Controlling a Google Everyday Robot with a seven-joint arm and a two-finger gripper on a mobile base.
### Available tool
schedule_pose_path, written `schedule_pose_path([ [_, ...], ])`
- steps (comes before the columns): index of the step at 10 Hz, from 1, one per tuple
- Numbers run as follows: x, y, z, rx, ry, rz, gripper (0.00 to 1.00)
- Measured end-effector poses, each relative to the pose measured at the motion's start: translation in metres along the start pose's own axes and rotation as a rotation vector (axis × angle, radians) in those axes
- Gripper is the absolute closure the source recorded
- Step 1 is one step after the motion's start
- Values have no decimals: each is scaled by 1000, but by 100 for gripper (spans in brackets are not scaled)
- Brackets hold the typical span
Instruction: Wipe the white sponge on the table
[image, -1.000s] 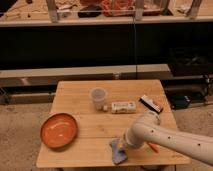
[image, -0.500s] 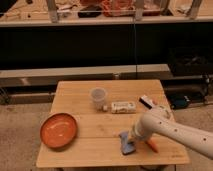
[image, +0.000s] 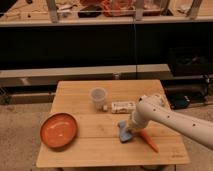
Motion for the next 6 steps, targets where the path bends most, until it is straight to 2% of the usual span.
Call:
schedule_pose_path([
  [1,3,-6,1,7,-1,-6,100],
  [6,1,-80,23,48,-30,-108,100],
])
